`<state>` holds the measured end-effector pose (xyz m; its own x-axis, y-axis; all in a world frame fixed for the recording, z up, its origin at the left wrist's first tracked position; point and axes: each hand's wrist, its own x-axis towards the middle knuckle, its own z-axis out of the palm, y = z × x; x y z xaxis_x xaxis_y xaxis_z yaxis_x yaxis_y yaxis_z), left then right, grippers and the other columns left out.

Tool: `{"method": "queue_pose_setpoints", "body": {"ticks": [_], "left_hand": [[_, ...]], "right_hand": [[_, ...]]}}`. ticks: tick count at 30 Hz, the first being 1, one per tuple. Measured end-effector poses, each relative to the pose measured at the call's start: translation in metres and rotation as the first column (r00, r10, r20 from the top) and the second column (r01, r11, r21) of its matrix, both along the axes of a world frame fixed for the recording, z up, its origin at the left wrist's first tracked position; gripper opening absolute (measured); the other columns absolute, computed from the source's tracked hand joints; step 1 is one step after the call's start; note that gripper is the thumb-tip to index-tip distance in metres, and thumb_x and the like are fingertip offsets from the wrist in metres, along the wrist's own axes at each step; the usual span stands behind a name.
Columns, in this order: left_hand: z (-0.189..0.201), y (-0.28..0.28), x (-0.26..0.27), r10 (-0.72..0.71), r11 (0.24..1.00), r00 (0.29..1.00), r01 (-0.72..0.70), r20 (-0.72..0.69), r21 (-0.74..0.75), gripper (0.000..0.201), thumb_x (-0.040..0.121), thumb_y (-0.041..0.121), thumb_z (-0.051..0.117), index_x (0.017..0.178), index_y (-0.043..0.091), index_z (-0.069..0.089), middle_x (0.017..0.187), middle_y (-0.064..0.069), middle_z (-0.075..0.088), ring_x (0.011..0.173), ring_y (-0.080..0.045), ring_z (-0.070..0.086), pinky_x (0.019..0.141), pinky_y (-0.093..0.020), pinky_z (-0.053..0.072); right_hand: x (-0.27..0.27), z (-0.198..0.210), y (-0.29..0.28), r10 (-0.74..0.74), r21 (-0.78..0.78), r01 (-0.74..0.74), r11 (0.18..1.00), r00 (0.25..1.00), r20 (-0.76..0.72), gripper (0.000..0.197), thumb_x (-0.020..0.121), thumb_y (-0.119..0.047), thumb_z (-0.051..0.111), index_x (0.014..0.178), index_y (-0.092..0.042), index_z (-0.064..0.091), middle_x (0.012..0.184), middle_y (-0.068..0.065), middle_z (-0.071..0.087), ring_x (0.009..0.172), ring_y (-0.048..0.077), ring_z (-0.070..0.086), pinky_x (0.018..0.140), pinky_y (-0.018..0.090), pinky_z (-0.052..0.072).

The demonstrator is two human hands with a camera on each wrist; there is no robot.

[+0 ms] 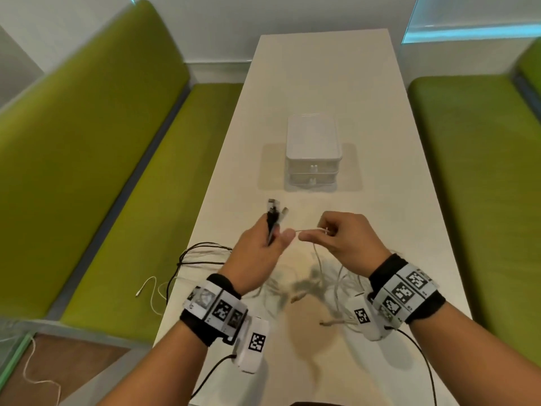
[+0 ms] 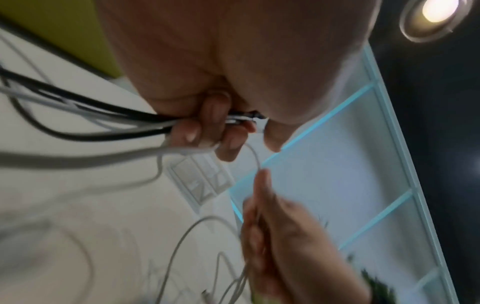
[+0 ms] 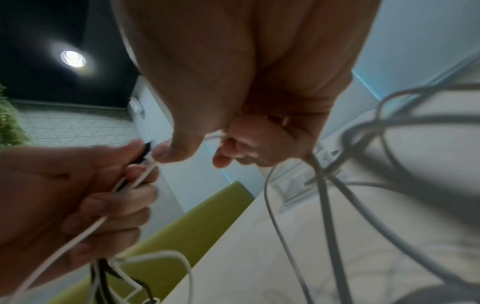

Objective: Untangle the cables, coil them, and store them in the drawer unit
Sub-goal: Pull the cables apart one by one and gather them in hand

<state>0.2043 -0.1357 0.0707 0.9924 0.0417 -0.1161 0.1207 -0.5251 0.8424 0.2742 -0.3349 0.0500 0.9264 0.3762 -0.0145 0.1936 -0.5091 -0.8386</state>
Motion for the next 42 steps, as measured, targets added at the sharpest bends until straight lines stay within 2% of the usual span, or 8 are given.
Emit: {"method": "queue_pose_setpoints", "body": {"ticks": [3,9,15,18,27,30,34,42], "left_hand": [[0.006,0.018,0.001,0.102,0.995,0.993,-0.101,0.066,-0.022,0.023,0.094,0.047,0.061,0.081,0.035,0.048,0.070,0.016,0.050,0.068,-0.009,0.052,0.064,-0.034,0.045],[0.004,0.027,0.007,-0.046,0.725,0.999,0.029,0.006,0.688,0.014,0.101,0.025,0.053,0.106,0.019,0.042,0.091,0.001,0.063,0.076,-0.029,0.064,0.064,-0.041,0.051],[0.002,-0.009,0.002,-0.075,0.986,0.997,0.078,-0.031,0.149,0.013,0.095,0.020,0.057,0.100,0.019,0.045,0.085,0.005,0.058,0.071,-0.014,0.060,0.070,-0.041,0.051],[0.009,0.000,0.002,0.060,0.991,0.997,-0.064,-0.041,-0.114,0.021,0.088,0.034,0.066,0.085,0.031,0.046,0.074,0.006,0.049,0.066,-0.015,0.048,0.069,-0.040,0.044],[0.013,0.034,0.010,0.075,0.859,0.996,-0.090,0.050,0.504,0.019,0.095,0.019,0.064,0.097,0.019,0.045,0.084,0.006,0.057,0.075,-0.020,0.057,0.066,-0.036,0.044],[0.011,0.011,0.005,-0.040,0.895,0.989,-0.028,0.144,0.444,0.023,0.093,0.016,0.061,0.114,0.016,0.049,0.093,0.008,0.050,0.073,-0.009,0.045,0.072,-0.036,0.044],[0.011,0.006,0.005,-0.076,0.923,0.969,-0.021,0.235,0.384,0.061,0.092,0.016,0.064,0.145,0.016,0.036,0.122,0.003,0.052,0.079,0.002,0.048,0.074,-0.028,0.048],[0.017,0.016,0.010,-0.079,0.992,0.997,0.075,-0.025,-0.106,0.033,0.090,0.042,0.071,0.078,0.028,0.044,0.066,0.015,0.045,0.060,-0.008,0.044,0.063,-0.029,0.042]], "right_hand": [[0.003,0.001,-0.015,0.000,-0.065,-0.005,0.998,0.996,-0.085,0.049,0.086,-0.059,0.068,0.064,-0.016,0.062,0.050,-0.015,0.053,0.050,0.004,0.044,0.056,0.020,0.037],[-0.005,0.002,-0.007,0.107,0.061,-0.100,0.993,0.987,-0.122,0.017,0.101,-0.023,0.059,0.097,-0.030,0.074,0.087,0.000,0.062,0.070,0.017,0.060,0.049,0.031,0.056],[-0.013,-0.002,0.014,0.116,-0.004,-0.116,0.993,0.987,0.114,0.009,0.088,-0.039,0.075,0.096,-0.037,0.069,0.070,-0.008,0.064,0.069,0.008,0.058,0.067,0.027,0.046],[-0.009,0.001,0.008,-0.008,-0.034,0.010,0.999,0.998,0.056,0.046,0.077,-0.072,0.069,0.076,-0.027,0.058,0.057,-0.003,0.056,0.057,0.014,0.053,0.059,0.033,0.046],[-0.003,0.008,-0.004,0.122,-0.012,-0.123,0.992,0.989,-0.080,0.014,0.099,-0.031,0.062,0.094,-0.029,0.074,0.094,0.002,0.067,0.078,0.018,0.064,0.059,0.040,0.060],[-0.006,0.005,0.004,0.125,0.029,-0.125,0.992,0.992,-0.013,0.011,0.094,-0.039,0.069,0.099,-0.035,0.078,0.094,-0.012,0.075,0.088,0.006,0.067,0.083,0.038,0.056],[-0.007,0.016,0.005,0.205,-0.271,-0.207,0.940,0.978,-0.036,0.021,0.095,-0.053,0.059,0.088,-0.039,0.073,0.070,-0.009,0.067,0.066,0.007,0.059,0.068,0.035,0.050],[0.003,0.027,-0.003,0.150,-0.194,-0.144,0.970,0.989,0.015,0.051,0.076,-0.077,0.064,0.071,-0.027,0.062,0.052,-0.012,0.052,0.052,0.008,0.045,0.057,0.033,0.039]]}}
